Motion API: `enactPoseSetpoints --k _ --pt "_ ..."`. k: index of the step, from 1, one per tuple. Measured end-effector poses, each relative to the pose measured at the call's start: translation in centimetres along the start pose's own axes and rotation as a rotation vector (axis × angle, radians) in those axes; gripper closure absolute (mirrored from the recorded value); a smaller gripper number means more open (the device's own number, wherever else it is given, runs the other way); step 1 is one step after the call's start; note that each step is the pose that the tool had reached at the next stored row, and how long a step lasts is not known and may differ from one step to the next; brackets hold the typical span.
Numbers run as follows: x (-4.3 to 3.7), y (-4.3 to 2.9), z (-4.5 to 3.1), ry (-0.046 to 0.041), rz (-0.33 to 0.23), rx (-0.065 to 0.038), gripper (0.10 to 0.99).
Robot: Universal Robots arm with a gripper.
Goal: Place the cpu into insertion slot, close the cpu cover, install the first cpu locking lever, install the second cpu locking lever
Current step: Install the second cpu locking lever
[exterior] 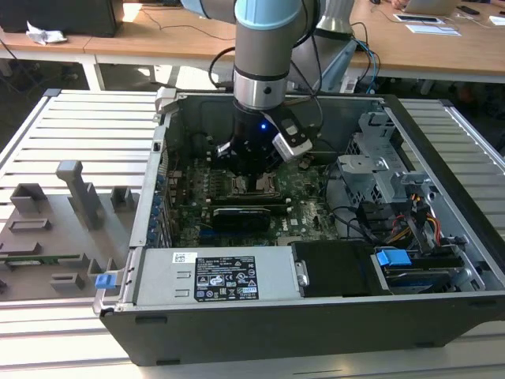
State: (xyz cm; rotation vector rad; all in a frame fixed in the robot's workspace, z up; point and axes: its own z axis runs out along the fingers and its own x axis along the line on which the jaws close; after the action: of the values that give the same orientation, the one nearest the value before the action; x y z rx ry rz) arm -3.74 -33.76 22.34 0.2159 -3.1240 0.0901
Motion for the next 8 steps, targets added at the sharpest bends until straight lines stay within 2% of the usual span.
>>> enactPoseSetpoints --k 2,4,6,7,8 --pt "-1.12 0.82 -0.07 0.0032 0.0 0.005 0.98" --pt "-1.4 1.26 -0.1 0.0034 0.0 0.007 0.98" --pt "-1.41 1.3 -0.41 0.0038 0.002 0.007 0.98" --pt "-1.41 1.29 -0.94 0.0037 0.005 0.007 0.98" --pt "-1.39 1.24 -1.78 0.004 0.01 0.007 0.98"
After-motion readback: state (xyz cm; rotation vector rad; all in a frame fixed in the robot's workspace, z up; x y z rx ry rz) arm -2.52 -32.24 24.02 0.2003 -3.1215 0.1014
